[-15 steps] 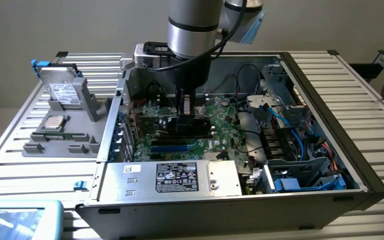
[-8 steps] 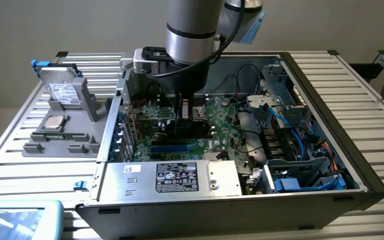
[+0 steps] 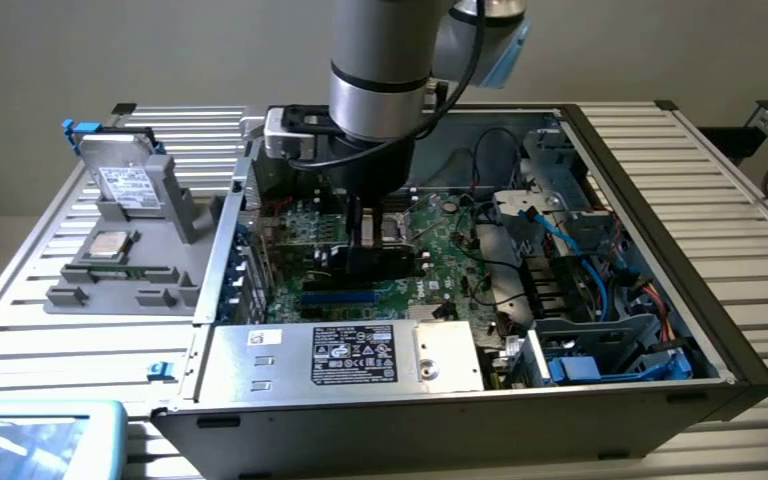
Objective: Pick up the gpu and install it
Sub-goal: 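Insert the gpu into the slot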
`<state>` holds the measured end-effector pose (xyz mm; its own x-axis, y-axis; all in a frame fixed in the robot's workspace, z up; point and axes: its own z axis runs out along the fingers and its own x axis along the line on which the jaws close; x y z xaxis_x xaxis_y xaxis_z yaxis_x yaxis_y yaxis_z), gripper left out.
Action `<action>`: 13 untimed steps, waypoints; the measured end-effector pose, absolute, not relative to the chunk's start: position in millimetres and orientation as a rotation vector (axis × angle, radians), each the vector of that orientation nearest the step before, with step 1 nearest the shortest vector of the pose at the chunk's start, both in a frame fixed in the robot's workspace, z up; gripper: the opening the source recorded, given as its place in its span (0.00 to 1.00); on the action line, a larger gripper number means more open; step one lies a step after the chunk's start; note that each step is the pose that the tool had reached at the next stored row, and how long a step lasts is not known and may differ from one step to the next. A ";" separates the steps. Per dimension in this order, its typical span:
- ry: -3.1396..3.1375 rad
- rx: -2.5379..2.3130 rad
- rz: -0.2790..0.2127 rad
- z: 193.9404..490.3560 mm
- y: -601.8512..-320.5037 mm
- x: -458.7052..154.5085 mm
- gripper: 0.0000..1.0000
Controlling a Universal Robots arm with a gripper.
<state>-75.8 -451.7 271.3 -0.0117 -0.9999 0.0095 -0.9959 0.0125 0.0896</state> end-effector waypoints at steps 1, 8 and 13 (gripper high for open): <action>-2.184 2.158 -0.091 271.1 -452.1 -76.4 0.28; -2.187 2.161 -0.109 267.6 -457.3 -78.5 0.28; -2.192 2.167 -0.123 266.0 -458.6 -80.9 0.28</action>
